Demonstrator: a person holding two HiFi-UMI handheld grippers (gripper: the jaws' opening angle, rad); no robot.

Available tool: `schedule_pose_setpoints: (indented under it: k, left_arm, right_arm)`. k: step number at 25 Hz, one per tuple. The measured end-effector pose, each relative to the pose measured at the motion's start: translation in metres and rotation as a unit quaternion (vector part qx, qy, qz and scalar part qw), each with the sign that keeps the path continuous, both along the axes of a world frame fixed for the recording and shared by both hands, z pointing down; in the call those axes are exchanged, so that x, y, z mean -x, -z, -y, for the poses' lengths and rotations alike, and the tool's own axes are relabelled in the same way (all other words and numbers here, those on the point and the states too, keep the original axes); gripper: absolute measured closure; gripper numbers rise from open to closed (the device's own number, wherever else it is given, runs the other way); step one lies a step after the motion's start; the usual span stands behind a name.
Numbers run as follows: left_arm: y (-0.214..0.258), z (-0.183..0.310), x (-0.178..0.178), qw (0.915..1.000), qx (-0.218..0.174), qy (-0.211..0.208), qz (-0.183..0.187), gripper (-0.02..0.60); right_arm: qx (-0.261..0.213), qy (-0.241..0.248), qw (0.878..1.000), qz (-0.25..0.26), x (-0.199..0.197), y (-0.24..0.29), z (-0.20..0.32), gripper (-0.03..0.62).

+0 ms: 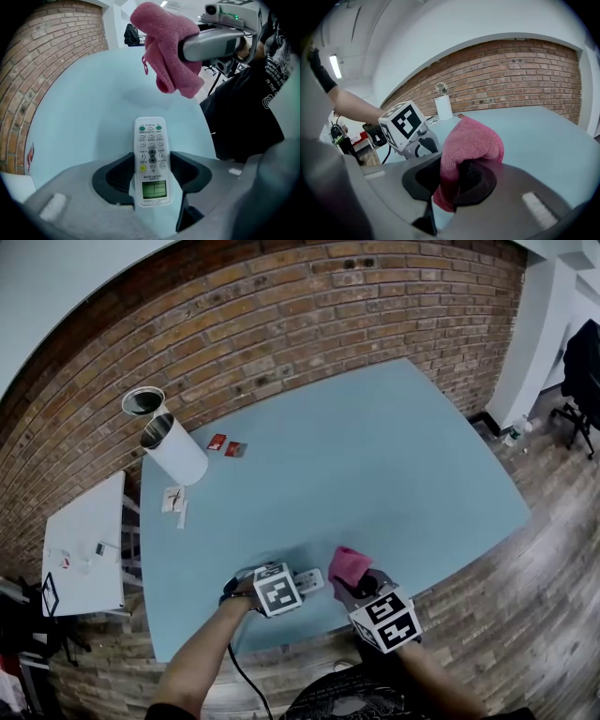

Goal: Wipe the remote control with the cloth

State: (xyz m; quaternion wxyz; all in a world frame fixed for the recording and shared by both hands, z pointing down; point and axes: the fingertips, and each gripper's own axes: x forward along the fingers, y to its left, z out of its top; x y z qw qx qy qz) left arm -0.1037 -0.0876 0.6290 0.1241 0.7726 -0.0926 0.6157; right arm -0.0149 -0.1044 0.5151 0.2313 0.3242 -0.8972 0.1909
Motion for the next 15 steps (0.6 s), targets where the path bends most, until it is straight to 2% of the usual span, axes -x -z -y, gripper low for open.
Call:
schedule_pose_setpoints:
  k: [8,12,15]
  left_arm:
    - [0.000,0.001,-0.002,0.9993,0.016,0.002,0.032,0.330]
    - [0.000,-0.001,-0.002,0.9998,0.004,0.010,0.017,0.337]
    - [0.000,-0.002,0.002,0.9994,-0.003,0.035,0.001,0.339]
  right_arm:
    - [0.006,0.000,1.000,0.007,0.002,-0.002,0.014,0.531]
    - [0.005,0.005,1.000,0.013,0.007,-0.002,0.017,0.531]
    - [0.002,0.004,1.000,0.019,0.008,0.001,0.019,0.531]
